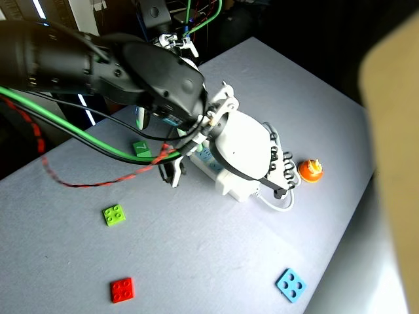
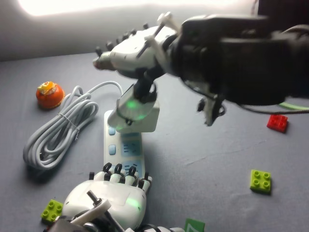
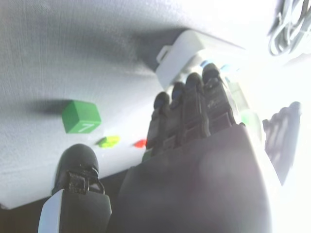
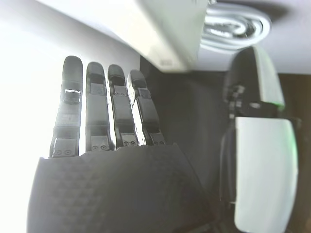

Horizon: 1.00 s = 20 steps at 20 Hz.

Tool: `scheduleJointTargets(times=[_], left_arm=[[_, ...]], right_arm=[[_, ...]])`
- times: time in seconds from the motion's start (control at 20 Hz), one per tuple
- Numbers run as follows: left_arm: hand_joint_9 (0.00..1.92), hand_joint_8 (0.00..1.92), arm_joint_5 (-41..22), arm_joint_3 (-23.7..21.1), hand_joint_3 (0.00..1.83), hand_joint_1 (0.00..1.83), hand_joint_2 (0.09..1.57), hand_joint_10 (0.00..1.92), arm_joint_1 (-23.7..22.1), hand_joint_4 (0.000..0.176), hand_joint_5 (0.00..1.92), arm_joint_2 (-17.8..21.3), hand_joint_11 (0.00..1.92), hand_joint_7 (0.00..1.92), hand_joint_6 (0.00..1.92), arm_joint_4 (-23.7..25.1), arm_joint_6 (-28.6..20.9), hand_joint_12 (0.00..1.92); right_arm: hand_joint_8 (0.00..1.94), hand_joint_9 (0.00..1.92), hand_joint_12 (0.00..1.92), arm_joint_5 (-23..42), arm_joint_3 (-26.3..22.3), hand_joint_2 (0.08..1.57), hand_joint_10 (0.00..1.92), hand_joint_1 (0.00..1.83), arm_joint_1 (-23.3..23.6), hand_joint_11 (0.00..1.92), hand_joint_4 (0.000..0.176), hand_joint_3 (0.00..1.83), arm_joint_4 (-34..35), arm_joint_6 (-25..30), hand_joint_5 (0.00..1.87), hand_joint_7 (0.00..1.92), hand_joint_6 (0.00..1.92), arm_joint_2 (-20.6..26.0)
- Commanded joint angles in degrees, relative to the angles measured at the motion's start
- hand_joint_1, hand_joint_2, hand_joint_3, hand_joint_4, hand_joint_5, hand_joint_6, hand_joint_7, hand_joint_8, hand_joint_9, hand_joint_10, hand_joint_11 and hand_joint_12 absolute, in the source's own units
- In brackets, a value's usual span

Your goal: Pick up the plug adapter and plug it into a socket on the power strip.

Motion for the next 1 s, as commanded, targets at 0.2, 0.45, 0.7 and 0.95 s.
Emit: scheduleJointTargets(times=[0.2,0.45,0.7,0.95], left_arm=[[0.00,0.00,-2.4,-1.8,0.00,0.00,1.23,0.00,-1.7,0.000,0.00,1.0,0.00,0.01,0.00,3.1,1.2,0.00],[0.01,0.01,-4.7,-3.3,0.00,0.00,1.22,0.00,-5.0,0.000,0.01,3.0,0.00,0.03,0.00,3.0,4.3,0.00],[0.00,0.00,-8.5,-3.1,0.00,0.00,1.22,0.00,-9.1,0.000,0.01,3.4,0.00,0.02,0.00,3.0,7.3,0.00],[0.04,0.01,-12.6,-2.0,0.00,0.03,1.23,0.01,-14.1,0.000,0.04,4.0,0.03,0.05,0.01,3.0,11.5,0.02]], right_arm=[[0.00,0.16,0.63,-7.3,-11.1,0.96,0.00,0.60,2.6,0.00,0.000,0.01,-8.5,0.0,0.13,0.15,0.00,13.8],[0.01,0.18,0.65,-14.9,-17.4,0.96,0.01,0.62,1.3,0.00,0.000,0.00,-8.8,1.0,0.16,0.17,0.01,26.4],[0.00,0.20,0.72,-16.4,-20.2,0.97,0.00,0.60,-0.5,0.00,0.000,0.00,-8.8,1.1,0.17,0.18,0.00,33.3],[0.01,0.30,0.92,-19.9,-19.2,0.98,0.01,0.63,-3.1,0.00,0.000,0.00,-8.8,2.5,0.28,0.30,0.01,35.0]])
